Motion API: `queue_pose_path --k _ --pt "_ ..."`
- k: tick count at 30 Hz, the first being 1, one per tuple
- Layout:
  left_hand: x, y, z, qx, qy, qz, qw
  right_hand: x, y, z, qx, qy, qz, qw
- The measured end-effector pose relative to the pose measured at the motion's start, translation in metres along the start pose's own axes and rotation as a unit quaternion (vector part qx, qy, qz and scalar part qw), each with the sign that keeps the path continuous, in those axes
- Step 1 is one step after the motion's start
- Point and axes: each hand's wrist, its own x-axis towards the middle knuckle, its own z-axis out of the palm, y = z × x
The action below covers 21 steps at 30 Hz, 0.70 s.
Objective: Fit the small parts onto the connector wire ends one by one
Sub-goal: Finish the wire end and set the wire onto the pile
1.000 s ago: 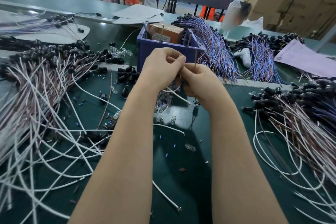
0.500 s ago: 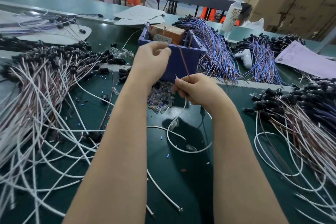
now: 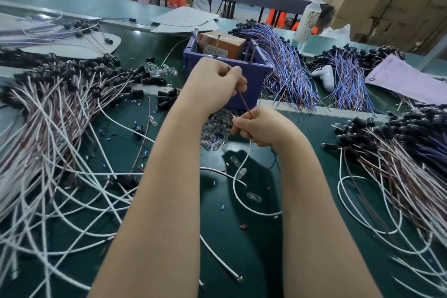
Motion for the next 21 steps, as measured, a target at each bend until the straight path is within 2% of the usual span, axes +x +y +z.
queue_pose_path --k 4,10,14,21 --pt "0.006 -0.016 0.001 -0.01 0.144 -0.039 0.989 -0.003 0.0 -0.005 -0.038 0.001 -0.014 0.999" --pt "0.008 -0.024 0.014 -0.159 0.253 -0.068 0.952 -0.004 -0.004 -0.003 -0.098 -0.023 -0.034 0.994" --pt "0.007 -0.023 0.018 -0.175 0.302 -0.052 0.936 -0.004 -0.005 -0.004 -0.104 -0.032 -0.043 0.993" --pt "0.008 -0.025 0.013 -0.116 0.346 -0.038 0.93 -0.004 -0.001 -0.005 -0.113 -0.038 -0.048 0.992"
